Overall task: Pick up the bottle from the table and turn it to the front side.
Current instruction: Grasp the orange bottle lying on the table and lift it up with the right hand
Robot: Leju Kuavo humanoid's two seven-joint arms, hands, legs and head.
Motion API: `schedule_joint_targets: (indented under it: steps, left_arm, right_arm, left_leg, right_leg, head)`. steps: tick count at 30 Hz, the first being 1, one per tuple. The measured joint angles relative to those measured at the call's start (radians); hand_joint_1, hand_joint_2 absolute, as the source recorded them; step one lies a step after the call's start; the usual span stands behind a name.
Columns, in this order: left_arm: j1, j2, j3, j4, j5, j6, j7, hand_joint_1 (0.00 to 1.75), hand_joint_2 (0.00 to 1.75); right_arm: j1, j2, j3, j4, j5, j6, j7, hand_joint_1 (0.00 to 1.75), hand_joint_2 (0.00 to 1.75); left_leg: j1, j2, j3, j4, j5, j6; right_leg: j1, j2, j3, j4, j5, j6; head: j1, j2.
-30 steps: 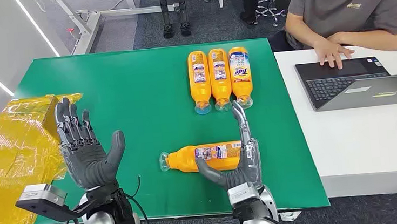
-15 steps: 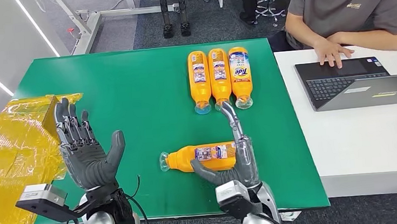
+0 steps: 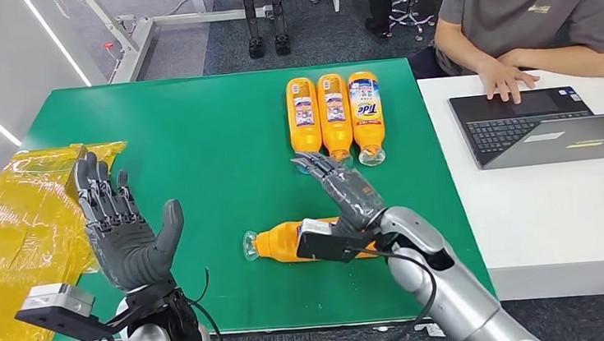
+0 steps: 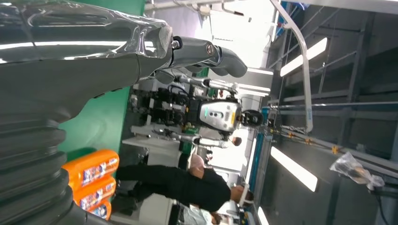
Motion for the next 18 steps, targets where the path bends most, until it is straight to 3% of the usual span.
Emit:
schedule_joint_targets:
  steps: [10,18]
  left_arm:
    - [-0.075,-0.002,0.0,0.053,0.028,-0.086,0.0,0.0,1.75]
    - [-0.138,-0.006,0.0,0.11,0.049,-0.1,0.0,0.0,1.75]
  right_arm:
    - [-0.181,-0.085,0.077,0.215,0.001,0.181,0.014,0.0,1.75]
    - [-0.309,-0.064,0.166,0.388,-0.041,0.277,-0.031,0.0,1.75]
  left_leg:
    - [0.0,0.0,0.0,0.0,0.0,0.0]
    - [0.0,0.0,0.0,0.0,0.0,0.0]
  right_leg:
    - [0.0,0.0,0.0,0.0,0.0,0.0]
    - [0.0,0.0,0.0,0.001,0.0,0.0]
  head:
    - [0.0,0.0]
    - [0.0,0.0]
